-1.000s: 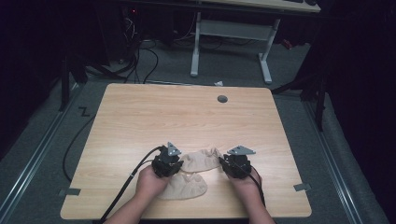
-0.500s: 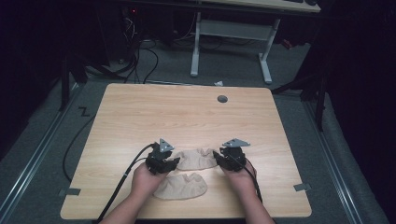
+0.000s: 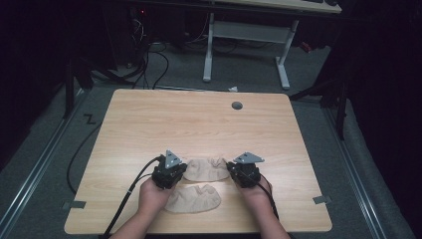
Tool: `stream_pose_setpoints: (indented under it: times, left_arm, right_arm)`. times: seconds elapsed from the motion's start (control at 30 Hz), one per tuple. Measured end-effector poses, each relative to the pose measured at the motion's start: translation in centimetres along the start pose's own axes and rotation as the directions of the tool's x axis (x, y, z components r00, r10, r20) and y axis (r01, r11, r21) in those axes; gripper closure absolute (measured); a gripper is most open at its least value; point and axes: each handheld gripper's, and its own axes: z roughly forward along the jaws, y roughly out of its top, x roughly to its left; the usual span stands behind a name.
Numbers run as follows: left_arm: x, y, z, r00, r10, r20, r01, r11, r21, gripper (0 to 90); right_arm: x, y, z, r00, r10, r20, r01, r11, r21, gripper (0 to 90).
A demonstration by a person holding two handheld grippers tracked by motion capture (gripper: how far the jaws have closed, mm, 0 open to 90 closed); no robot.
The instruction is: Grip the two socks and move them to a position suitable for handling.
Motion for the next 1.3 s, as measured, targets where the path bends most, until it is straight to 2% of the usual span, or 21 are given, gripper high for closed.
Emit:
stream_pose_setpoints:
  times: [0.2,0.33,0.43,0.6,0.7,0.77,0.83,0.97,1.07,1.3]
  left_arm:
    - [0.1,-0.7,-3.2,0.9999,0.01,0.0,-0.01,0.9994,-0.032,87.9]
    - [0.3,-1.8,-5.0,0.9996,-0.012,0.025,0.012,0.9997,-0.022,87.9]
    - [-0.4,-2.9,-5.9,0.9995,0.012,0.03,-0.012,0.9999,0.012,87.9]
    - [-0.7,-4.0,-7.4,0.9988,0.002,0.048,-0.002,0.9999,0.01,87.9]
    - [-1.1,-4.7,-8.0,0.9984,0.027,0.049,-0.028,0.9993,0.026,87.9]
    - [-1.2,-5.2,-8.2,0.9984,0.029,0.048,-0.03,0.9989,0.035,87.9]
    - [-1.2,-5.5,-8.2,0.9984,0.014,0.054,-0.016,0.9989,0.044,87.8]
    - [-1.4,-5.7,-8.5,0.9985,0.016,0.053,-0.018,0.9988,0.044,87.8]
    - [-1.6,-6.2,-8.5,0.9985,0.017,0.053,-0.02,0.9978,0.063,87.7]
    - [-1.6,-6.9,-7.2,0.9989,0.04,0.026,-0.042,0.9917,0.121,87.5]
  right_arm:
    - [1.6,0.2,-2.3,0.9994,-0.034,-0.01,0.033,0.997,-0.071,85.5]
    - [2.3,0.3,-3.1,0.9981,-0.053,-0.031,0.05,0.994,-0.093,85.4]
    - [3.4,-0.2,-3.4,0.9953,-0.081,-0.052,0.076,0.993,-0.087,85.4]
    - [5.0,-1.3,-4.0,0.9896,-0.12,-0.08,0.115,0.991,-0.066,85.4]
    - [5.6,-1.7,-4.5,0.988,-0.128,-0.086,0.123,0.99,-0.065,85.3]
    - [5.9,-2.1,-4.7,0.9877,-0.126,-0.092,0.121,0.991,-0.059,85.3]
    - [6.1,-2.5,-4.6,0.9877,-0.119,-0.101,0.115,0.992,-0.049,85.3]
    - [6.4,-2.9,-4.5,0.9856,-0.127,-0.112,0.125,0.992,-0.03,85.3]
    - [6.5,-3.1,-4.3,0.9829,-0.133,-0.127,0.132,0.991,-0.02,85.1]
    - [6.9,-3.6,-2.9,0.9795,-0.146,-0.138,0.154,0.987,0.044,84.5]
